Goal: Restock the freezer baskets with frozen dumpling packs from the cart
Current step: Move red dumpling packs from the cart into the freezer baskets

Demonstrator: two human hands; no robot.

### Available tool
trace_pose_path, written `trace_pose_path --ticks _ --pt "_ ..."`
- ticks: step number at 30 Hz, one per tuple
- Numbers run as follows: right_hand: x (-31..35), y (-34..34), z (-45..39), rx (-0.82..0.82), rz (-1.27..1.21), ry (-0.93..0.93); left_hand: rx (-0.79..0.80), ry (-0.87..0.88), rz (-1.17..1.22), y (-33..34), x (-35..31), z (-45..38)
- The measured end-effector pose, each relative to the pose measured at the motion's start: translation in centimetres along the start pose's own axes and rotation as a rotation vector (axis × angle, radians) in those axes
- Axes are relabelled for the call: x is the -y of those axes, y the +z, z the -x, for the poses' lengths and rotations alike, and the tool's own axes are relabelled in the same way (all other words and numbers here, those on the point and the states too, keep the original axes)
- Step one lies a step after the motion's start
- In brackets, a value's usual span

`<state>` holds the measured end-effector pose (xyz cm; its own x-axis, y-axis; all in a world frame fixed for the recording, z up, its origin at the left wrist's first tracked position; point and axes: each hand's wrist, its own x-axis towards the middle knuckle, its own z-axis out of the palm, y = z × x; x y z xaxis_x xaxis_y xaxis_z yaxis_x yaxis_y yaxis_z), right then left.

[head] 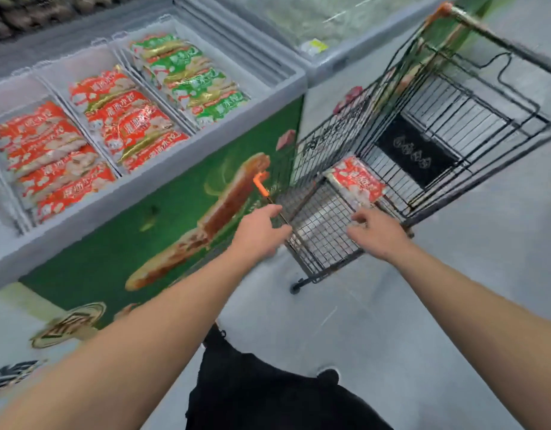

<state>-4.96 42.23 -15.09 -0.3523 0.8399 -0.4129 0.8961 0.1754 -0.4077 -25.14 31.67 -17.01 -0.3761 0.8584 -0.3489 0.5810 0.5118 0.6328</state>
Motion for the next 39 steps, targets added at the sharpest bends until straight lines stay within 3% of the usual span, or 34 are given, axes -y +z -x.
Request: trace_pose_path --ticks 11,20,29,39 --pt "-14.5 -7.1 -0.9 -0.030 -0.034 -0.027 0.032 0.008 -0.005 10.9 -12.3 -0.1" --pt "-18.0 -11.3 -11.2 0.000 -0.023 -0.036 0.075 -0.028 0.036 14.8 -16.9 -10.9" --pt "-19.5 -15.0 -23.0 0.130 -0.072 0.087 0.116 -0.203 0.133 17.0 -19.1 -22.1" --pt "-24.4 -12.2 -33.9 0.318 -0.196 0.280 0.095 -0.419 0.269 22.8 -19.1 -30.5"
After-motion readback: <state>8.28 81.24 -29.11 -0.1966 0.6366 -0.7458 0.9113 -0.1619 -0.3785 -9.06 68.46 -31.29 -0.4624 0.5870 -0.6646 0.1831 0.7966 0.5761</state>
